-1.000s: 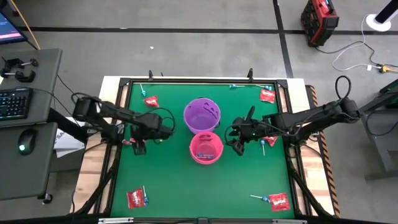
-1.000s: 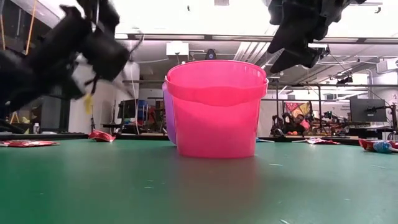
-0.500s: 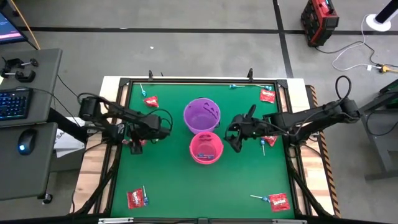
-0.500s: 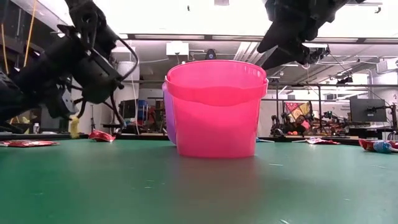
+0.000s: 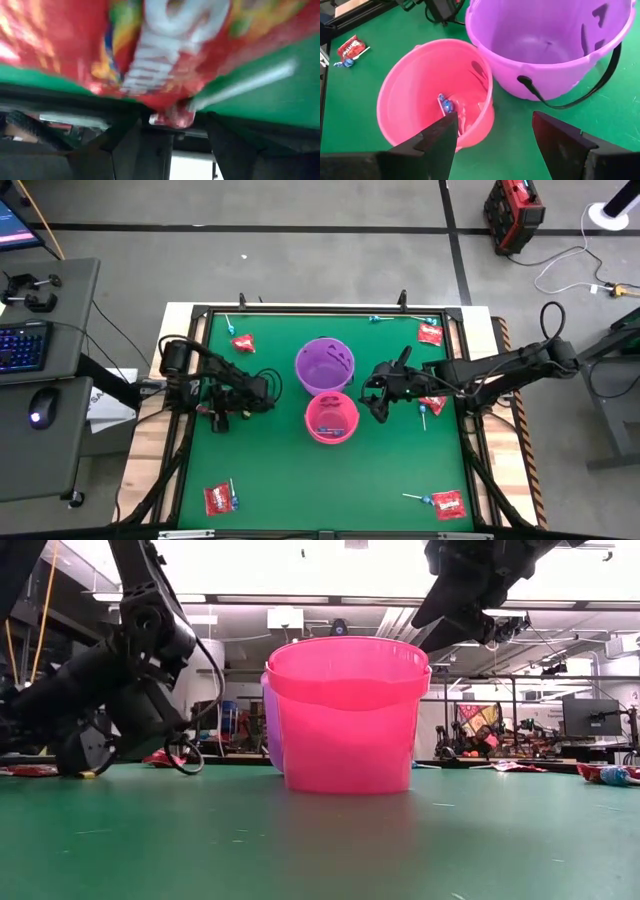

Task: Sort candy by brand, put in halloween buckets
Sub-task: Put the red candy into the pink bucket

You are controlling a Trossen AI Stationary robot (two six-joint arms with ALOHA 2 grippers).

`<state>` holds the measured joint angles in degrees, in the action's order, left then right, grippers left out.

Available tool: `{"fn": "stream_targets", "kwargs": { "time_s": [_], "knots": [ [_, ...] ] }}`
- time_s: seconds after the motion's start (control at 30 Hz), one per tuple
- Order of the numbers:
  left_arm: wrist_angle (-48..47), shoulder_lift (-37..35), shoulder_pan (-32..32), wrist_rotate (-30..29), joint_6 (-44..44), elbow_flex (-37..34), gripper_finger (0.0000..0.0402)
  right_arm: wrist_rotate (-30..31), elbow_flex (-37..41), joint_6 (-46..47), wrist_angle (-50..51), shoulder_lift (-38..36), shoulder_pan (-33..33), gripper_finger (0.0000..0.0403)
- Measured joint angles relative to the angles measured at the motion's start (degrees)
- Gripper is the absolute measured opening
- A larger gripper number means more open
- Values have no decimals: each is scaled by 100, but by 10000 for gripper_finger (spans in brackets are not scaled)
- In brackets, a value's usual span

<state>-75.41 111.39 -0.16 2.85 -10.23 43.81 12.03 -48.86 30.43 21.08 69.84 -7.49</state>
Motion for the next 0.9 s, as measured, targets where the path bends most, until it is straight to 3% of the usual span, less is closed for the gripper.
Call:
{"fn": "stream_targets", "kwargs": {
  "time_s": [0.37,0.5,0.73,0.9],
  "knots": [
    [391,-32,7,175,343,-155,201,-18,-2,15,4,2,-2,248],
    [493,-44,9,459,405,-306,154,-160,-2,65,45,2,-4,248],
    [467,-217,113,533,447,-232,31,-167,-2,164,151,2,-4,248],
    [0,-655,298,608,447,8,30,-168,-2,149,157,2,-4,248]
  ]
}}
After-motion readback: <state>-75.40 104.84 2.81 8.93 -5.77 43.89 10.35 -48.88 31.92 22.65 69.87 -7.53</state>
